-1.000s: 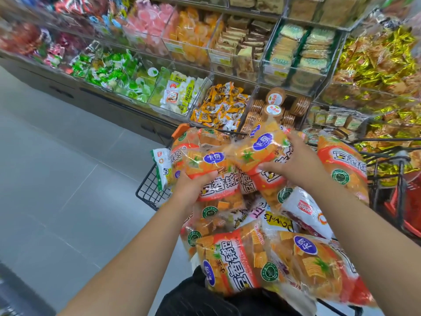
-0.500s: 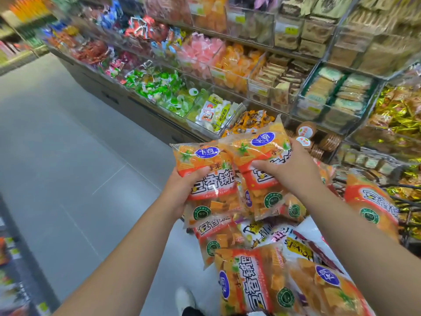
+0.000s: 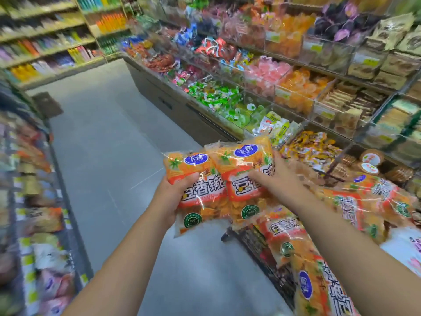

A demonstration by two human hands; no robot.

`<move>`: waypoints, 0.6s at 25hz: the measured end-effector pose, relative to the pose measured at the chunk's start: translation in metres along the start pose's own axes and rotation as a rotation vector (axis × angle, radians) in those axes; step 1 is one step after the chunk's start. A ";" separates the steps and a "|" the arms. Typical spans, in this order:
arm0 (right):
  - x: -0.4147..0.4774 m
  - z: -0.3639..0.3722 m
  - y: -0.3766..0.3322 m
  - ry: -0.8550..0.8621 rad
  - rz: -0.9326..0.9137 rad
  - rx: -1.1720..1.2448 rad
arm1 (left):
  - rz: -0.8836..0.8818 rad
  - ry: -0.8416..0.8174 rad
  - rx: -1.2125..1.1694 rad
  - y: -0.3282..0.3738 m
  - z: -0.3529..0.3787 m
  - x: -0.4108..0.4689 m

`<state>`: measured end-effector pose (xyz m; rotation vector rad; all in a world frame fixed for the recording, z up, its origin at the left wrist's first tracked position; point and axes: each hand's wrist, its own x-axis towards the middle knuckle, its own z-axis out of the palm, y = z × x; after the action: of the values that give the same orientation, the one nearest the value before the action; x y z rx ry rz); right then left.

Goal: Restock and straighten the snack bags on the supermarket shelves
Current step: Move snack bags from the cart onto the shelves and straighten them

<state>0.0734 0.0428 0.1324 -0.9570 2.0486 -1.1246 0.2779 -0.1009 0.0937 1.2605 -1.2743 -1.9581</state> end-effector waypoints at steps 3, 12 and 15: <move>0.000 0.068 -0.034 -0.078 -0.018 0.046 | 0.046 0.091 -0.013 0.012 -0.081 -0.014; 0.028 0.225 -0.128 -0.326 -0.116 0.229 | 0.172 0.313 -0.102 0.051 -0.258 -0.040; 0.058 0.267 -0.152 -0.349 -0.146 0.199 | 0.222 0.404 -0.140 0.059 -0.299 -0.027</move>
<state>0.2940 -0.1787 0.1348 -1.1264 1.5804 -1.1208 0.5494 -0.2397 0.1157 1.2999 -1.0074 -1.5141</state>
